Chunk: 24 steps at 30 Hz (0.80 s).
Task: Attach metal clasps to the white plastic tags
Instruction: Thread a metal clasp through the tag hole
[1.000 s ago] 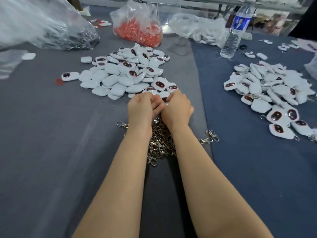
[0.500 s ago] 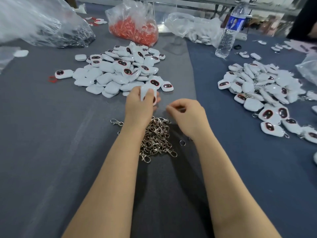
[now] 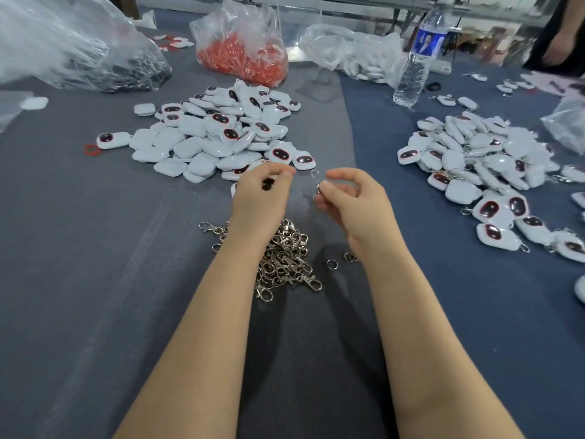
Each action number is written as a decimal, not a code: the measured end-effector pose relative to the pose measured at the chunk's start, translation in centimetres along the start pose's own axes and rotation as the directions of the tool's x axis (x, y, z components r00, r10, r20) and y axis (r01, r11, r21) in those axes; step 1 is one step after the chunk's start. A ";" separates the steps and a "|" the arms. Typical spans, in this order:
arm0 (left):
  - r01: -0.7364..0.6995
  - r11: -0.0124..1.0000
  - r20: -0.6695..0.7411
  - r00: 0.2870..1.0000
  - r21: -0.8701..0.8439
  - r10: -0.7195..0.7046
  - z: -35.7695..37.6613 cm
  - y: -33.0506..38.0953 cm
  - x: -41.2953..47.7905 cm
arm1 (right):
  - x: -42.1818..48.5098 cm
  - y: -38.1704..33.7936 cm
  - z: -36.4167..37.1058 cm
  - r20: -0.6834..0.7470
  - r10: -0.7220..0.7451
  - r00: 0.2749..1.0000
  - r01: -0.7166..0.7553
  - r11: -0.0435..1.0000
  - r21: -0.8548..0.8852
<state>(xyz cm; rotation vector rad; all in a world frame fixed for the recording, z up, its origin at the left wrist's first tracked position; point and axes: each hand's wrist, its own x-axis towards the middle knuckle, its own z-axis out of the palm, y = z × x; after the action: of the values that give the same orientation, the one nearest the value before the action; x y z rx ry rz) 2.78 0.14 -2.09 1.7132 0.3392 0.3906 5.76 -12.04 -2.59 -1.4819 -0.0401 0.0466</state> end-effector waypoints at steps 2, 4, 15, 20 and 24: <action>-0.041 0.994 0.068 0.997 0.104 0.034 0.3 0.0 -0.2 | 0.0 -0.3 -0.1 0.030 0.033 0.999 -0.038 0.982 0.185; -0.072 0.987 0.127 0.990 0.142 0.054 0.7 -0.1 -0.4 | 0.0 -0.4 -0.2 0.050 0.042 0.998 -0.052 0.972 0.227; -0.132 0.958 0.030 0.991 0.254 0.129 1.1 -0.5 -0.4 | -0.7 -0.7 0.0 0.095 -0.189 0.977 0.211 0.900 -0.382; -0.146 0.954 0.073 0.989 0.262 0.131 1.4 -0.8 -0.2 | -0.6 -0.7 -0.2 0.128 -0.189 0.974 0.223 0.901 -0.371; -0.181 0.940 0.111 0.982 0.289 0.155 1.5 -0.9 -0.3 | -0.4 -0.7 -0.2 0.175 -0.206 0.963 0.263 0.865 -0.427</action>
<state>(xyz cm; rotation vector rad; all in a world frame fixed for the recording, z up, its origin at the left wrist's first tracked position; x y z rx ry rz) 3.16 -1.14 -3.26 2.0580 0.1944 0.4033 5.34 -12.36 -1.95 -1.9256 -0.3539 -0.0750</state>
